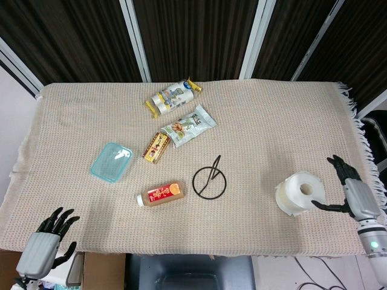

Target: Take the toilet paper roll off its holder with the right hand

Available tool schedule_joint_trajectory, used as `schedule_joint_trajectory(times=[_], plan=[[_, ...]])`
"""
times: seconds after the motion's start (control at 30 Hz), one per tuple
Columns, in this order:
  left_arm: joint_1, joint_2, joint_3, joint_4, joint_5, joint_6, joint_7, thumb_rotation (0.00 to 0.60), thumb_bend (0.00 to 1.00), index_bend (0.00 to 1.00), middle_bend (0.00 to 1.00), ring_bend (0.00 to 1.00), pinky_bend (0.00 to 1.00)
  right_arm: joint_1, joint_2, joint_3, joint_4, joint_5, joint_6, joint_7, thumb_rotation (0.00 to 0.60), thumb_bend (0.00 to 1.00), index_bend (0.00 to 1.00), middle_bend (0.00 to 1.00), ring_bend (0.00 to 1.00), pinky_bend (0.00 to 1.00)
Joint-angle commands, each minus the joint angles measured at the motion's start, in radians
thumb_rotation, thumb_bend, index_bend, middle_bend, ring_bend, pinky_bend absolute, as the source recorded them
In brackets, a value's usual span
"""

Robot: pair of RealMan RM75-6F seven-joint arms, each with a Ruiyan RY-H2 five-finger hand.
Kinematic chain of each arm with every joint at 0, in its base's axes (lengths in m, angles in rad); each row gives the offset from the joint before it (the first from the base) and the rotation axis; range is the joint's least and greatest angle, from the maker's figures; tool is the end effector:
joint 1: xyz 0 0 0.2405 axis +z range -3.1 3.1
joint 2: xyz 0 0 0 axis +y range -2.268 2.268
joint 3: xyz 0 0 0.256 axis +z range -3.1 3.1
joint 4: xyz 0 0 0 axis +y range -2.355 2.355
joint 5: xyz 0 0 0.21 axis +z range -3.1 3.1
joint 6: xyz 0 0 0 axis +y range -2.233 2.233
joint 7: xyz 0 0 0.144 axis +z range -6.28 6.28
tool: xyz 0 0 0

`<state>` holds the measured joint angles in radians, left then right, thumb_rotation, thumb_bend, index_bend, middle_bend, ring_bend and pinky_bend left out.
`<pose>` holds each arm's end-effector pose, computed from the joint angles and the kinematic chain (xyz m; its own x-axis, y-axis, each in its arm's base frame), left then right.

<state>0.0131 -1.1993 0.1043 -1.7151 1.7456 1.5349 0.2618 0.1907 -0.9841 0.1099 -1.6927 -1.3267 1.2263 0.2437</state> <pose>-0.2691 0.1156 0.1055 0.4688 0.0987 0.8778 0.8763 -0.1771 -0.4481 -0.3130 -0.2227 0.1790 0.1705 -0.1330 0.9763 -0.9789 0.0908 0.1833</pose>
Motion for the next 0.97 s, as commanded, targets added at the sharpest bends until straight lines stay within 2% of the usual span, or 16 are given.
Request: schedule_joint_trajectory(times=[0.03,0.13,0.37,0.97], plan=[[-0.002,0.008,-0.005,-0.017,0.002,0.002,0.019,0.600,0.40,0.23,0.13,0.06,0.25,-0.055,0.050,0.002,-0.078,0.052,0.142,-0.286,0.600,0.12,0.00,0.00,0.00,0.00],[0.000,0.011,-0.009,-0.031,0.002,0.010,0.037,0.600,0.40,0.23,0.13,0.06,0.25,-0.087,0.065,-0.003,-0.109,0.081,0.195,-0.368,0.600,0.12,0.00,0.00,0.00,0.00],[0.009,0.012,-0.019,-0.058,0.000,0.027,0.071,0.600,0.40,0.23,0.13,0.06,0.25,-0.133,0.081,-0.021,-0.123,0.080,0.246,-0.399,0.600,0.12,0.01,0.00,0.00,0.00],[0.006,0.007,-0.027,-0.066,-0.029,0.007,0.095,0.600,0.40,0.23,0.13,0.06,0.25,-0.137,0.065,-0.039,-0.118,0.047,0.189,-0.334,0.600,0.12,0.01,0.00,0.00,0.00]])
